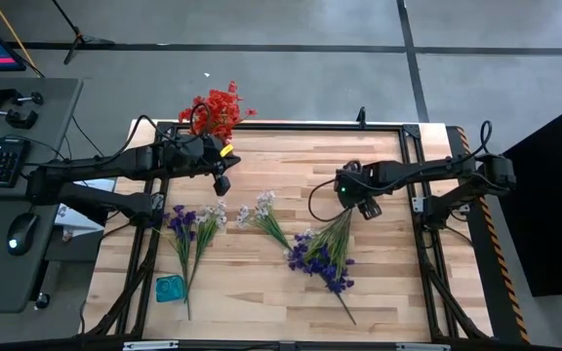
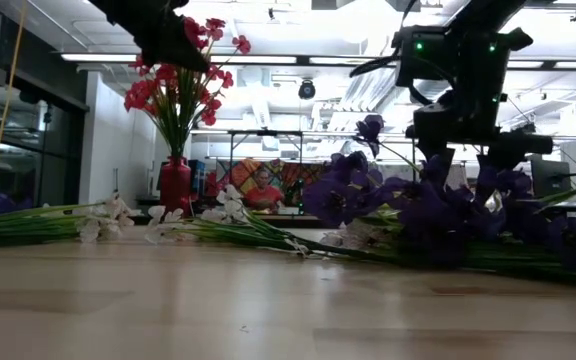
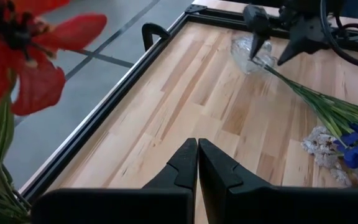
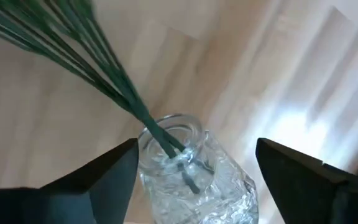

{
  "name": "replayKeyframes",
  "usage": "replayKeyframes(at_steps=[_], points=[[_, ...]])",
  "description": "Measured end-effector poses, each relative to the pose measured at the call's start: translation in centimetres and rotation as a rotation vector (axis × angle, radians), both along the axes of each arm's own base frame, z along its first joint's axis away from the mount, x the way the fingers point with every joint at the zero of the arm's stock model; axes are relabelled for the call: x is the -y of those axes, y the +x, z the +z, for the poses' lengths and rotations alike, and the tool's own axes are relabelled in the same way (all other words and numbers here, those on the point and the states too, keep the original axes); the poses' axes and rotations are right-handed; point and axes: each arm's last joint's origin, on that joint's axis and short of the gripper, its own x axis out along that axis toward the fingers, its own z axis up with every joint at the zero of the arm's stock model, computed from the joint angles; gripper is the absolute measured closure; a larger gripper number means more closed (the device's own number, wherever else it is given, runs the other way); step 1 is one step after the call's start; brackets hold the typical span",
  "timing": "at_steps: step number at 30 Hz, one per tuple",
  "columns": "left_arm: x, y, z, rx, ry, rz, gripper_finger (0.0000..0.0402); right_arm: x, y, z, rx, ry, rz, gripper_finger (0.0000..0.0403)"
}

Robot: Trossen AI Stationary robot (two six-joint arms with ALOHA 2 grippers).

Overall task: Sort flowers into vase by color
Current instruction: Adjust the transparent vase

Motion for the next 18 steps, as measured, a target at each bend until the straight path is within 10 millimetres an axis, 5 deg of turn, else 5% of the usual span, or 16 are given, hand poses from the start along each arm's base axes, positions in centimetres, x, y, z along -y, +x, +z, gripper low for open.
replayKeyframes(at_steps=[8, 18], points=[[0.01, -0.03, -0.06, -0.007, -0.001, 0.000, 0.0401, 0.03, -0.11, 0.00, -0.004, -0.009, -0.031, 0.0086], [0.01, -0.04, -0.06, -0.007, -0.002, 0.001, 0.0402, 0.22, -0.81, 0.31, -0.129, 0.028, 0.148, 0.0086]])
